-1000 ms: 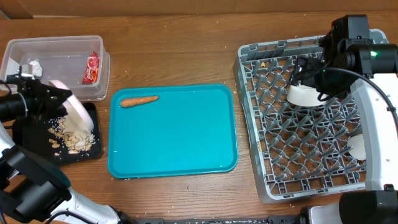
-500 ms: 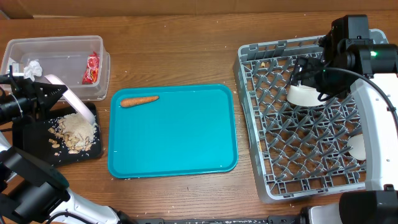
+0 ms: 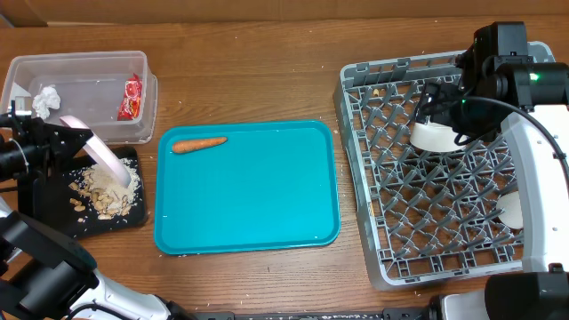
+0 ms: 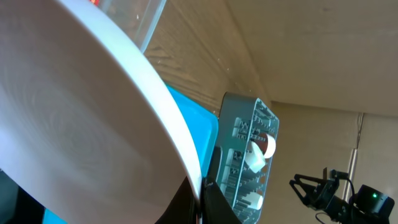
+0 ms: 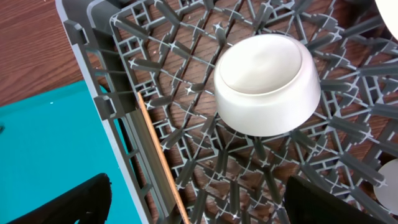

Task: Sort waste into correct bins and load items into the dishwasher
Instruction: 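Tilt the plate with the left gripper to dump rice and shells, then set the empty plate back on the teal tray and release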

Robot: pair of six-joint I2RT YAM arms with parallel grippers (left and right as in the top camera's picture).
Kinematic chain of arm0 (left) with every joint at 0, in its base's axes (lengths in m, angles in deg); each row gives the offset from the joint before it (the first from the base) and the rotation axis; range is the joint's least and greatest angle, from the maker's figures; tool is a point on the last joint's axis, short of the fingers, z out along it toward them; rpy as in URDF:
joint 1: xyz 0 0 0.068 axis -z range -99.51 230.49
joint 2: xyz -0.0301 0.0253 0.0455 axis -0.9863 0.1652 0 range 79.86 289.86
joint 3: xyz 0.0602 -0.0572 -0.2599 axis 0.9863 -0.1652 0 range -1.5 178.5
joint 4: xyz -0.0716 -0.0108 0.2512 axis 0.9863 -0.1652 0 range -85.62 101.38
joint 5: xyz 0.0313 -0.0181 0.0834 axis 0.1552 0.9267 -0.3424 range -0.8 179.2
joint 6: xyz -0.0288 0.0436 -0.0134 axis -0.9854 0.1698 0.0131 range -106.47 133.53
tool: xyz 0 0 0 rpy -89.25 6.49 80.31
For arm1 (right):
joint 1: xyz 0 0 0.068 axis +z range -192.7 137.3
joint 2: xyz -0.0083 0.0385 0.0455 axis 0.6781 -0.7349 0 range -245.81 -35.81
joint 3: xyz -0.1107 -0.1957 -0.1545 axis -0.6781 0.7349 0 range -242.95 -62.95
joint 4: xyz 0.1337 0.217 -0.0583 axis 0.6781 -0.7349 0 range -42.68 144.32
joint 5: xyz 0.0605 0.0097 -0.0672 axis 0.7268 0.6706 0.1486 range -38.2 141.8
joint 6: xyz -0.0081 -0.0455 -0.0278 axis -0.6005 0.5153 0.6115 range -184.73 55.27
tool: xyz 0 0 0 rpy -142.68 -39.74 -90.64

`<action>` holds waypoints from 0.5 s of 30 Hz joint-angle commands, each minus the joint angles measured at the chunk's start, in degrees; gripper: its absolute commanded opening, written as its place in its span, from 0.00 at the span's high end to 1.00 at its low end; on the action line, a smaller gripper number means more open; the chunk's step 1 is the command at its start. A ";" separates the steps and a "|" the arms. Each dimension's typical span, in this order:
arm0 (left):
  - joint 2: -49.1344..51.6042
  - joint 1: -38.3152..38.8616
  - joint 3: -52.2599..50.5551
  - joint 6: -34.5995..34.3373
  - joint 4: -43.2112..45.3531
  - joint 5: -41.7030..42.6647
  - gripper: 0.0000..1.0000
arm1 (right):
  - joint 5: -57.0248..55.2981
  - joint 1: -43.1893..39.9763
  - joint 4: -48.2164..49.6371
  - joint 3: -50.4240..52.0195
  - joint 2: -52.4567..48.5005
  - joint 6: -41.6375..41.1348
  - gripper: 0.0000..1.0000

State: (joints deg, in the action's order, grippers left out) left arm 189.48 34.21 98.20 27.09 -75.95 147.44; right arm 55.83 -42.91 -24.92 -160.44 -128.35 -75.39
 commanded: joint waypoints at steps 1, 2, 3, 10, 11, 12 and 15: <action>-1.20 -0.22 0.90 0.20 -1.66 -0.33 0.96 | -1.07 0.46 -0.02 -0.35 -0.17 0.17 0.09; -1.31 -0.11 0.92 0.37 -2.56 -0.33 0.96 | -1.22 0.46 -0.09 -0.35 -0.17 0.17 0.09; -1.40 0.20 0.92 1.68 -3.80 -0.35 0.96 | -1.33 0.46 -0.09 -0.35 -0.17 0.15 0.09; -4.24 8.87 0.85 7.61 -9.51 -1.20 0.96 | -1.42 0.46 0.68 -0.35 -0.17 0.13 0.09; -5.40 13.20 0.85 6.60 -9.31 -2.25 0.96 | -1.42 0.46 0.74 -0.35 -0.17 0.13 0.09; -5.79 15.30 0.85 5.64 -9.01 -3.15 0.96 | -1.42 0.46 0.74 -0.35 -0.17 0.13 0.09; -6.62 23.47 0.85 -0.57 -6.01 -9.42 0.96 | -1.42 0.46 0.72 -0.35 -0.17 0.15 0.09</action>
State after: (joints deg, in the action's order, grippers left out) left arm 186.16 49.36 98.20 31.40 -84.17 144.27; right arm 55.18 -42.93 -24.53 -160.44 -128.35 -75.36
